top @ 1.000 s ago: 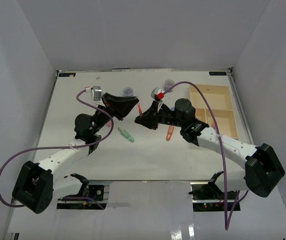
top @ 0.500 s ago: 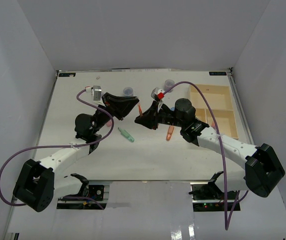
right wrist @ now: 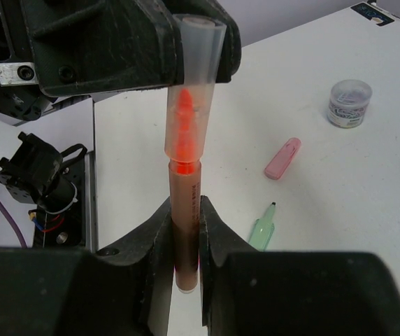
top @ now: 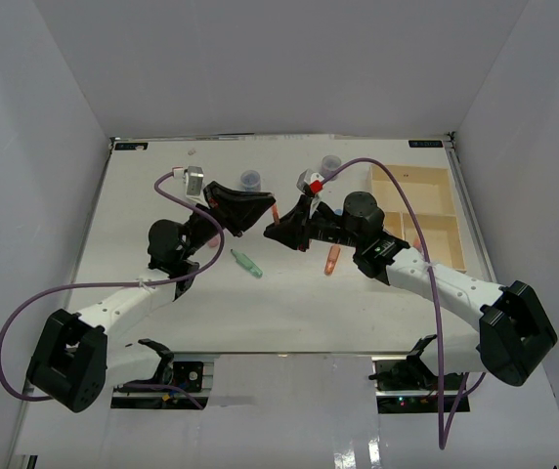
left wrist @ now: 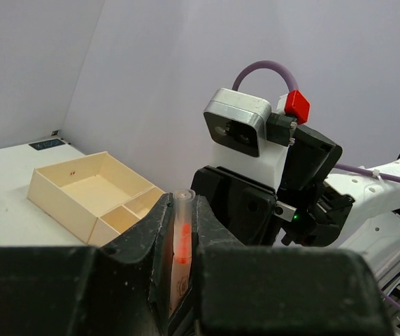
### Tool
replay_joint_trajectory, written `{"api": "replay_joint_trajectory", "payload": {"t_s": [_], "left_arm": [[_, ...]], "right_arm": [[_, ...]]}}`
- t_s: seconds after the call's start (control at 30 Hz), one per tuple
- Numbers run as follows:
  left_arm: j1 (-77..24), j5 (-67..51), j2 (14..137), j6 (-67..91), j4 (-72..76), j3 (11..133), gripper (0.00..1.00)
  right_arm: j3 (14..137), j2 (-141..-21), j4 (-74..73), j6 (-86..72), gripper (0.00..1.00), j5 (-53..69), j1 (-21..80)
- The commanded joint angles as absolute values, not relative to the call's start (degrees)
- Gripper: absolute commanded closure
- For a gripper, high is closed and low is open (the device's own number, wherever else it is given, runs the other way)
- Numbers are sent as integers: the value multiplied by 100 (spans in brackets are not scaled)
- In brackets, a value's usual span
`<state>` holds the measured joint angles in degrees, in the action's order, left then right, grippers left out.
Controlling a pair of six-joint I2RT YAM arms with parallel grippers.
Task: Sort the stationery into containers
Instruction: Close the pen cap on the pen.
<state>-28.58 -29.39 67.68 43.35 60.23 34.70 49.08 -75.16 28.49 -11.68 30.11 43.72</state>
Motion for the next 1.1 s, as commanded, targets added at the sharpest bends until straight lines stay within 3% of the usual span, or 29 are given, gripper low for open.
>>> {"api": "replay_joint_trajectory", "payload": {"t_s": [0.0,0.17,0.47,0.67,1.07], "left_arm": [[-2865,-3199,6820,4377,5836,3577,100],[-2865,-3217,6855,4298,5827,3568,99],[-2865,-3287,6917,4210,5810,3568,86],[-2874,-3296,6900,4184,5792,3577,72],[-2865,-3340,6873,4131,5713,3621,27]], "right_arm": [[5168,-7304,3445,-1011,92,3041,4377],[5194,-7295,3445,-1002,92,3050,4368],[5203,-7172,3445,-932,92,2927,4351],[5177,-7172,3445,-923,92,2936,4342],[5159,-7207,3437,-923,92,2927,4324]]}}
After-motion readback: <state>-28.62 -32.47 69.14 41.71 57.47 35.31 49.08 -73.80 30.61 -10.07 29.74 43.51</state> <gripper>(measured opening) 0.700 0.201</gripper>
